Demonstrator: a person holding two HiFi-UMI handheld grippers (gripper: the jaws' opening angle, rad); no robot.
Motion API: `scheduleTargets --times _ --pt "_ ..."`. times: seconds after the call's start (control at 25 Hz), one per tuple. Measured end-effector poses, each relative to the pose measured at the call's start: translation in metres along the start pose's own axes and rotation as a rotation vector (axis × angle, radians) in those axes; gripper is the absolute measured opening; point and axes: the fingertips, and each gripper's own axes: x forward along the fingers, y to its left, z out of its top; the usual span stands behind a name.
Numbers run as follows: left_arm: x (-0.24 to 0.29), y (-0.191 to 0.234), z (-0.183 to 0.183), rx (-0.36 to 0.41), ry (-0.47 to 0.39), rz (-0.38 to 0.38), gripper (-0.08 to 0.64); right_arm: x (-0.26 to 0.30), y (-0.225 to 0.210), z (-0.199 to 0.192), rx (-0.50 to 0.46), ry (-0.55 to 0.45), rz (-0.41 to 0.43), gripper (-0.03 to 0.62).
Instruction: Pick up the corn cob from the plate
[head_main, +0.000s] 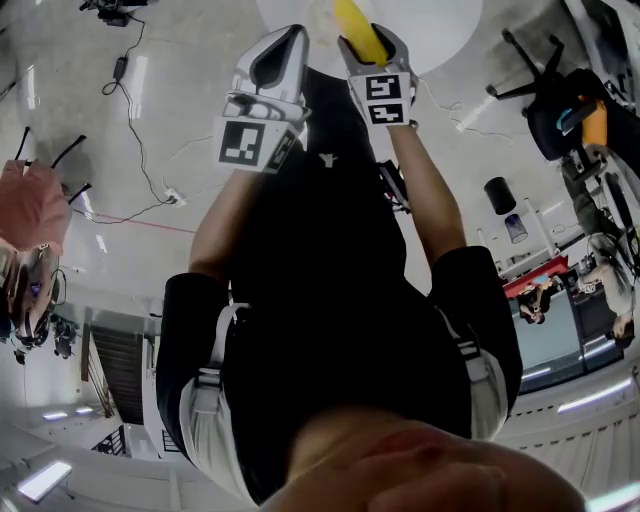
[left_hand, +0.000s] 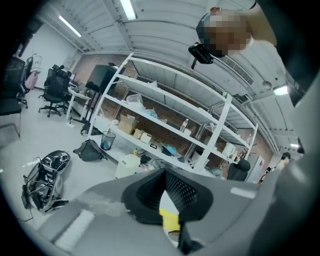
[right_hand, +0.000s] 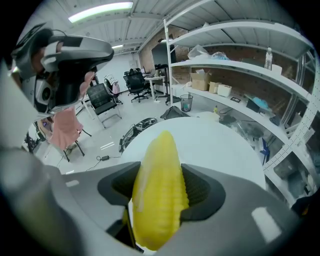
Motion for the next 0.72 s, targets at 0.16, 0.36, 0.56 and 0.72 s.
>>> scheduleTargets --times 0.16,0.36,0.56,0.72 --pt "-0.005 -0.009 0.006 0.022 0.005 -0.011 0.003 -0.011 0.002 0.008 0.009 -0.015 -0.006 0.264" --pt "-0.010 -0.015 0.012 0.030 0.011 -0.014 0.003 -0.023 0.006 0.015 0.027 -0.039 -0.014 0.264" --pt "-0.020 -0.022 0.026 0.032 -0.007 -0.031 0.003 -0.037 0.009 0.028 0.042 -0.064 -0.029 0.264" --pt "-0.031 -0.030 0.032 0.058 -0.010 -0.051 0.003 -0.049 0.014 0.037 0.058 -0.086 -0.042 0.264"
